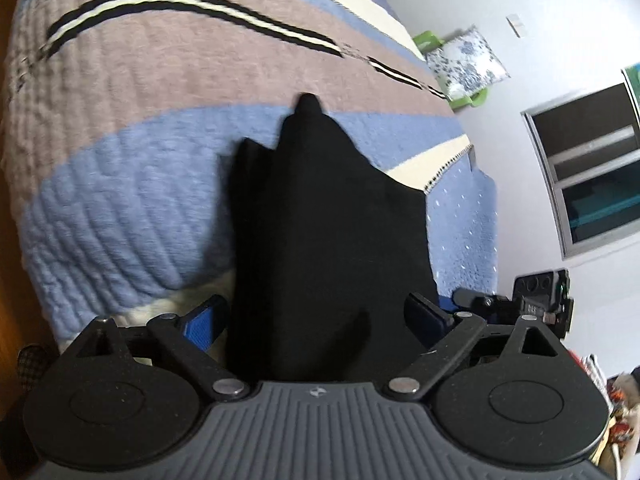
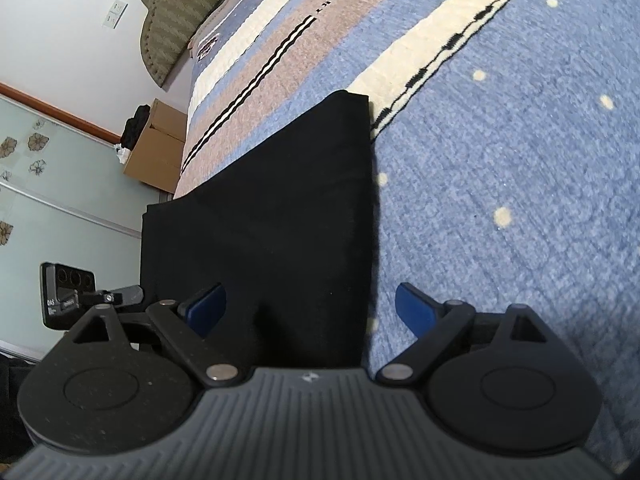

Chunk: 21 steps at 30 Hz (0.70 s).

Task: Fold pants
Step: 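Close the left gripper on the trouser edge while the right gripper grasps the other edge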

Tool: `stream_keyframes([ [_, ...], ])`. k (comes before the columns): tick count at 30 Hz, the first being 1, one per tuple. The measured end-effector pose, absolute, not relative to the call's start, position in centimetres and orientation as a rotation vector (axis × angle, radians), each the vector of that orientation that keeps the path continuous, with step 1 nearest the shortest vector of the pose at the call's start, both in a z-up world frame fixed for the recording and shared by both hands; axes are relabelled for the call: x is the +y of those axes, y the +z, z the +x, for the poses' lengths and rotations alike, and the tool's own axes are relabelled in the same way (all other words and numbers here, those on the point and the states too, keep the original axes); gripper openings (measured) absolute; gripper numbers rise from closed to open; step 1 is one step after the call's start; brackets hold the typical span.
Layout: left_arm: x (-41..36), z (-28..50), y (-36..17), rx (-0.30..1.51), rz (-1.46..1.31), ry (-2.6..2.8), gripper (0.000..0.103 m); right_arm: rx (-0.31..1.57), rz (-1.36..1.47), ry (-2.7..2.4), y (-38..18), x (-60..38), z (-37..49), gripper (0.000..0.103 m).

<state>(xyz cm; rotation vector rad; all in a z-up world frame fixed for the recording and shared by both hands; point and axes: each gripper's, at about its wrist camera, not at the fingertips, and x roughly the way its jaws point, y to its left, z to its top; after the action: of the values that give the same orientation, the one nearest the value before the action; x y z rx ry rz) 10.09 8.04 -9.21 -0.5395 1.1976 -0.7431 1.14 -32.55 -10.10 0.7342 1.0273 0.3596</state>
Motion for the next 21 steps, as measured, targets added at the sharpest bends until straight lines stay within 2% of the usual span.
stream_keyframes([
  [6,8.1,9.9,-8.1,1.150,-0.610,-0.841,0.095,1.043,0.746,0.362,-10.0,-32.3,1.6,0.092],
  [11,7.6,11.3,-9.1,1.194,-0.681,-0.845,0.094,1.052,0.774,0.384,-10.3,-31.9,2.5,0.092],
  [13,6.8,11.7,-9.8,1.234,-0.617,-0.809,0.083,1.046,0.797,0.400,-10.4,-31.8,2.8,0.092],
  [14,6.4,11.8,-10.1,1.253,-0.564,-0.770,0.072,1.048,0.806,0.397,-10.6,-31.8,3.0,0.091],
  [16,6.3,11.5,-9.9,1.233,-0.541,-0.779,0.072,1.056,0.800,0.386,-10.7,-31.9,3.1,0.080],
  [18,6.7,11.6,-9.8,1.234,-0.578,-0.777,0.071,1.064,0.807,0.387,-10.9,-32.2,2.9,0.074],
  [21,6.4,12.0,-10.0,1.249,-0.632,-0.748,0.070,1.067,0.826,0.422,-11.0,-32.4,2.6,0.071],
])
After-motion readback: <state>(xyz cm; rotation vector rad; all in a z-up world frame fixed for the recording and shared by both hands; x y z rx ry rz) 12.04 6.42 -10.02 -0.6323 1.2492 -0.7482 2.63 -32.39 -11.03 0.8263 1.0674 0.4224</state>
